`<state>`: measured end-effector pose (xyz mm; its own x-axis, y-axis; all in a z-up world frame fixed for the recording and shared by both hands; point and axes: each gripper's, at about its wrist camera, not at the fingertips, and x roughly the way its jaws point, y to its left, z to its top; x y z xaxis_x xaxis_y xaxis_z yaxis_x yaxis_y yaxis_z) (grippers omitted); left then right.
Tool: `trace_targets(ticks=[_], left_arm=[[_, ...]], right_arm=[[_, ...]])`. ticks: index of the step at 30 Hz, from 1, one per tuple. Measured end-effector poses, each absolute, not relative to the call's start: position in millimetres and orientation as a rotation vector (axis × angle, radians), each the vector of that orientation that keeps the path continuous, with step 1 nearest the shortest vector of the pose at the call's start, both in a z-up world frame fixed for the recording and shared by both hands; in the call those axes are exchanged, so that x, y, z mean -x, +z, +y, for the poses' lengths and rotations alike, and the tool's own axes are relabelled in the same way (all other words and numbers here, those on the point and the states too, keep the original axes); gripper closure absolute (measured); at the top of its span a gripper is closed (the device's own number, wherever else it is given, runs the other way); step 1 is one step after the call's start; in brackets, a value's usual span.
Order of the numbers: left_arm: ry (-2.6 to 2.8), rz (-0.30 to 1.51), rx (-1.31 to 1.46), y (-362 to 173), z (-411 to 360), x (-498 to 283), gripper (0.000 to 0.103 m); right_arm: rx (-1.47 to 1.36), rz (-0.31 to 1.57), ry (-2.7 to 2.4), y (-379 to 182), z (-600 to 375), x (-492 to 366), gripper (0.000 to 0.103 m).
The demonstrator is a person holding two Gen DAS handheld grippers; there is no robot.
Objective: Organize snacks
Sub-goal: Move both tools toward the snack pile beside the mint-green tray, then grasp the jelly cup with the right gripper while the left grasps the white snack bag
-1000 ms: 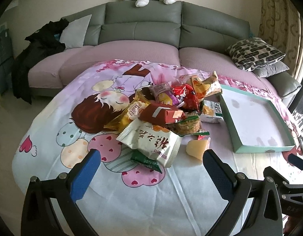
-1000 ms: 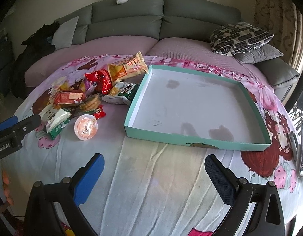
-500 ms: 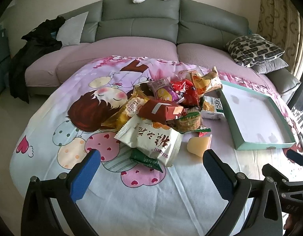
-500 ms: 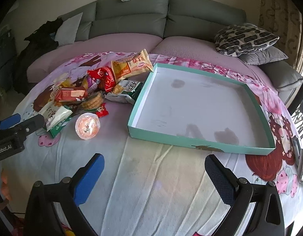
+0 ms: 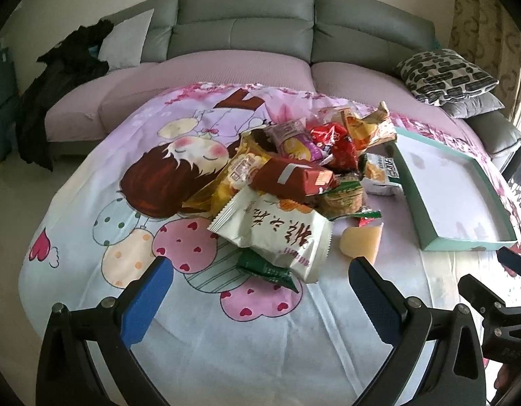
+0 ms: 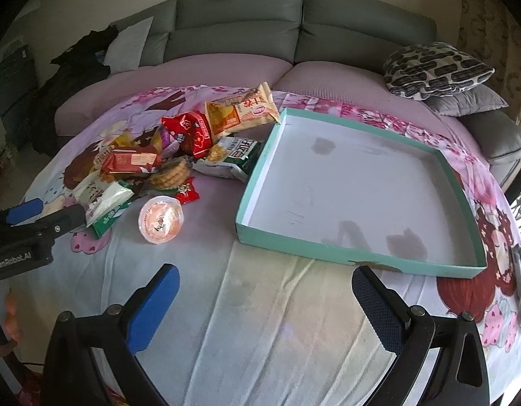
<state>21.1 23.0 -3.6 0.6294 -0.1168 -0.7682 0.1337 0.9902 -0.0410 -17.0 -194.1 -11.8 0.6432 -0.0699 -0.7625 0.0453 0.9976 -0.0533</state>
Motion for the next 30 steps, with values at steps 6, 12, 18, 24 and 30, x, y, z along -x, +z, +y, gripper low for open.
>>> trace_targets(ticks=[6,12,18,24,30], left_arm=[[-0.142,0.894,-0.013,-7.3,26.2,-22.7,0.000],[-0.144,0.904,-0.017,-9.1,25.8,-22.6,0.000],[-0.146,0.904,-0.018,-8.5,25.7,-22.9,0.000],[-0.145,0.911,-0.016,-8.3,26.3,-27.3,0.000],[-0.146,0.923,-0.009,-3.1,29.8,-41.4,0.000]], right_arm=[[0.044,0.875,-0.055,-12.9,-188.8,13.4,0.000],[0.051,0.879,-0.051,-13.7,-186.3,12.6,0.000],[0.052,0.882,-0.047,-14.5,-185.6,11.4,0.000],[0.060,0.883,-0.027,-13.8,-180.7,7.0,0.000],[0.077,0.876,0.043,-7.9,-162.4,-7.6,0.000]])
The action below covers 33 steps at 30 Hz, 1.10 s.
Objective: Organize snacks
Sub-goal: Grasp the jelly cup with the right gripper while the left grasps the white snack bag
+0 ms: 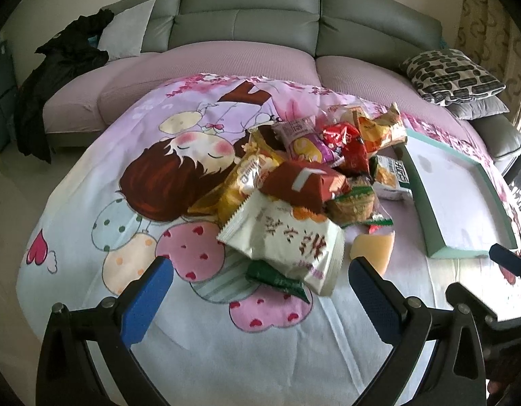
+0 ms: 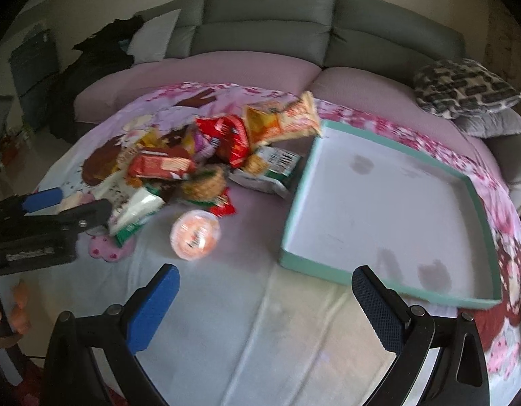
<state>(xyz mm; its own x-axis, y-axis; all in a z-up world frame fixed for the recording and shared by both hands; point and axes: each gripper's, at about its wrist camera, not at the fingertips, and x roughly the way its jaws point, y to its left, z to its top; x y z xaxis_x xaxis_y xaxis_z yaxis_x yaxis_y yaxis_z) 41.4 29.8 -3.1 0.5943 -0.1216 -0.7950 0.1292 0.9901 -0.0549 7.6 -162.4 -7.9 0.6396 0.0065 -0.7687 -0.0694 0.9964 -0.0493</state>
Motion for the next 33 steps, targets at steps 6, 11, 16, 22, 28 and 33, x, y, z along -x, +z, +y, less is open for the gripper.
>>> trace_targets(ticks=[6,11,16,22,28,33], left_arm=[[-0.170,0.957,-0.014,-7.0,25.3,-60.3,0.000],[-0.196,1.010,-0.011,-19.9,21.2,-74.6,0.001],[-0.232,1.039,-0.024,-30.0,15.2,-82.9,0.007],[-0.259,1.057,-0.019,-35.9,11.3,-90.4,0.012],[-0.278,1.062,-0.019,-34.9,8.3,-91.7,0.022],[-0.290,1.060,-0.014,-32.4,7.0,-87.6,0.035]], right_arm=[[0.110,0.881,0.116,-10.2,-139.6,-22.1,0.014],[0.116,0.918,0.155,-22.8,-130.8,-34.3,0.023],[0.110,0.947,0.179,-34.9,-127.5,-47.0,0.029],[0.114,0.964,0.204,-44.6,-119.9,-57.8,0.037],[0.109,0.984,0.212,-50.2,-116.4,-63.7,0.047],[0.106,0.977,0.237,-48.4,-113.8,-63.1,0.063]])
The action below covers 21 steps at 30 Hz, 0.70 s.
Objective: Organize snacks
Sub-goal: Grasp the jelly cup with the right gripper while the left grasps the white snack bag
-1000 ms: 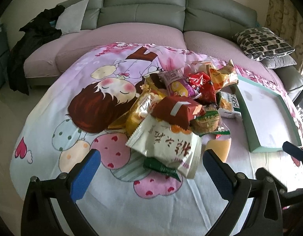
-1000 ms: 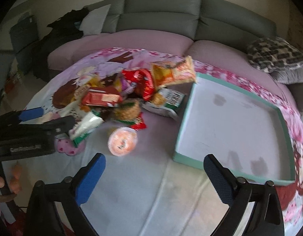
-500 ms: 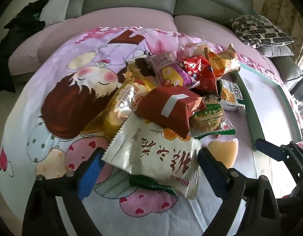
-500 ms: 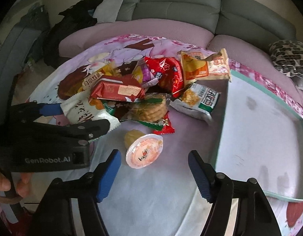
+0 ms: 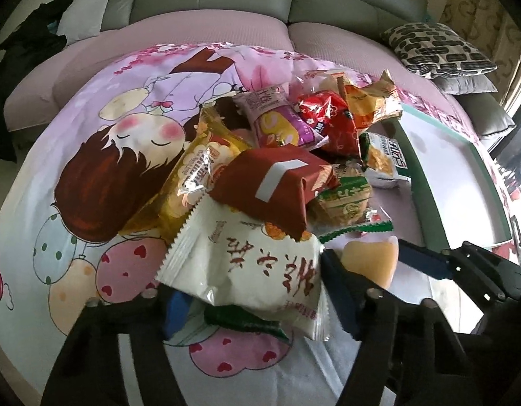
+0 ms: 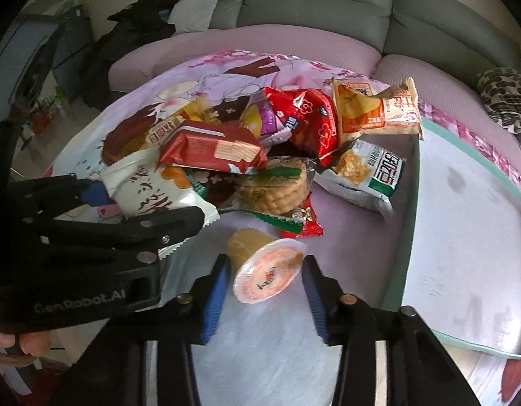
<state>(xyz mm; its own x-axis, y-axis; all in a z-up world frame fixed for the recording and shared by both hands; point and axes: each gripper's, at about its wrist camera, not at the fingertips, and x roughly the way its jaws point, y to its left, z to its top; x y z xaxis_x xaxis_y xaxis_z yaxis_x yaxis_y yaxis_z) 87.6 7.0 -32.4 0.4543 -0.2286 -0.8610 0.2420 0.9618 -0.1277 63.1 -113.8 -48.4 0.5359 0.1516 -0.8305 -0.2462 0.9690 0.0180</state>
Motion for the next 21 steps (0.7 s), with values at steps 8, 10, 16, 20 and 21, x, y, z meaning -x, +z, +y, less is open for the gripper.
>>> trace_targets(ticks=[8,10,16,20,21], left_arm=[[-0.300,1.053,-0.020,-28.9,5.4,-78.6,0.050],[-0.305,1.051,-0.003,-28.4,8.6,-76.1,0.051],[-0.293,1.025,0.027,-21.0,17.7,-65.4,0.052],[-0.284,1.013,0.052,-15.9,25.8,-58.9,0.052],[-0.282,1.009,0.057,-14.6,27.9,-58.1,0.052]], right_arm=[[0.093,0.969,0.253,-44.8,-114.5,-60.2,0.074],[0.079,0.967,0.257,-43.8,-116.6,-58.7,0.076],[0.023,0.956,0.270,-39.2,-125.9,-52.5,0.080],[0.004,0.946,0.270,-34.9,-130.4,-49.1,0.084],[0.003,0.944,0.272,-33.4,-131.2,-47.8,0.086]])
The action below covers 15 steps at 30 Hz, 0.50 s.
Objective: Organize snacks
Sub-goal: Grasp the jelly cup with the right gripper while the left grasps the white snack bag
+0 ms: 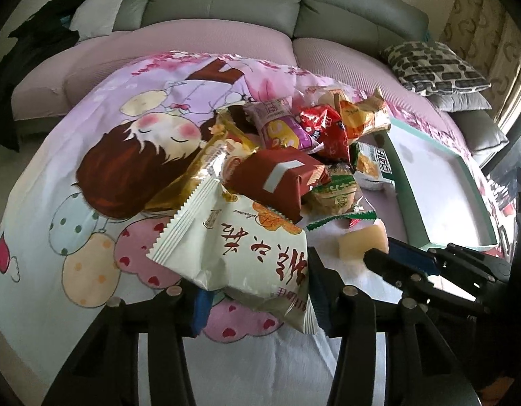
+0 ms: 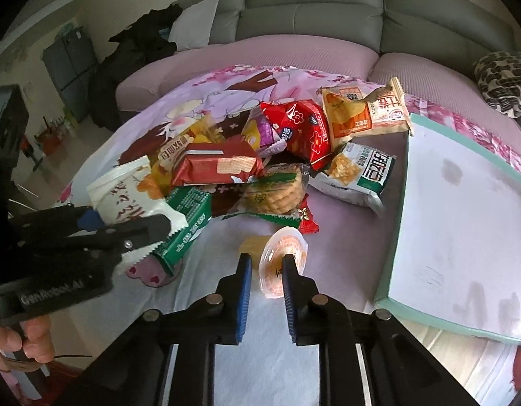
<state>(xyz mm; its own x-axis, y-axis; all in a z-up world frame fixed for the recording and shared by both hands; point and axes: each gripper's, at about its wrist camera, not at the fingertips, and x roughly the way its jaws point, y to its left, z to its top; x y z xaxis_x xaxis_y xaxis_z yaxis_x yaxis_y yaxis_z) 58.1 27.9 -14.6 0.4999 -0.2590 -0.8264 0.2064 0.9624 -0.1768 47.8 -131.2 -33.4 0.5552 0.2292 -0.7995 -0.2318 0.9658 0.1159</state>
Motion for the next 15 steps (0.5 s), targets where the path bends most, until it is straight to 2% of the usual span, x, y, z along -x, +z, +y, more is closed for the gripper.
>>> trace_targets(ticks=[4,6,14,15], left_arm=[[-0.271,0.988,0.081,-6.7,35.3,-53.1,0.052],[-0.266,0.982,0.083,-4.2,36.2,-52.5,0.052],[-0.251,0.972,0.103,1.5,40.2,-48.9,0.052],[-0.249,0.973,0.105,1.4,41.0,-48.5,0.052]], right_arm=[[0.001,0.931,0.270,-29.1,-133.1,-44.9,0.095],[-0.001,0.929,0.267,-28.2,-134.1,-44.5,0.095],[0.009,0.919,0.239,-26.3,-135.5,-45.1,0.094],[0.018,0.916,0.239,-25.6,-134.2,-44.6,0.092]])
